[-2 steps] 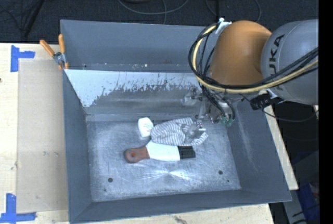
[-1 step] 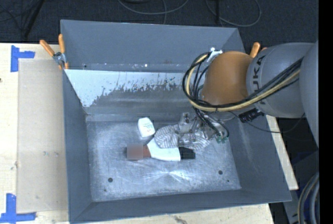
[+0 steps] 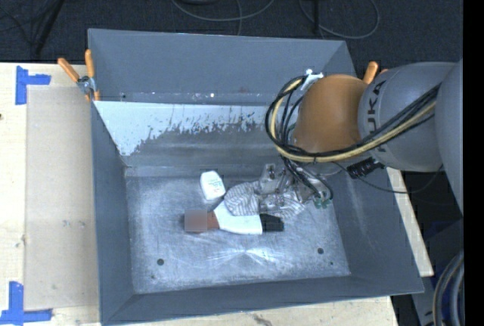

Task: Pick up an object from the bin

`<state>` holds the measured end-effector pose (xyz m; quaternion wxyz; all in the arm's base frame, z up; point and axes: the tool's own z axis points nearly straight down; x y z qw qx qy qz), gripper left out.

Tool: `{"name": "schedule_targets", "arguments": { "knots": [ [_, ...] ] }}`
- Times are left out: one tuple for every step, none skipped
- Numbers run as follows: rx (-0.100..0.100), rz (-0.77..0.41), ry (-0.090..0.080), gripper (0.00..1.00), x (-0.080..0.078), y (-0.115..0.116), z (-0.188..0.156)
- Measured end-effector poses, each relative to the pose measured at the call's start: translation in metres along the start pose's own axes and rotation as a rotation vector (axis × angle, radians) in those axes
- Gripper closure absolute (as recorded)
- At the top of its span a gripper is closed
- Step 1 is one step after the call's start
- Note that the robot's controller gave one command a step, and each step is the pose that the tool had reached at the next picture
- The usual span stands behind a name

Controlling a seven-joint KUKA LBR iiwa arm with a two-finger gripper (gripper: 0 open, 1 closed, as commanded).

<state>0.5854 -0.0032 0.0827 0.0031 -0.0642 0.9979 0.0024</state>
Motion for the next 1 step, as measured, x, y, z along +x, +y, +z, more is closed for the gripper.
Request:
{"name": "schedule_targets", "arguments": {
  "knots": [
    [0.004, 0.005, 0.005, 1.0, -0.0051, 0.0091, -0.1323]
  ]
}}
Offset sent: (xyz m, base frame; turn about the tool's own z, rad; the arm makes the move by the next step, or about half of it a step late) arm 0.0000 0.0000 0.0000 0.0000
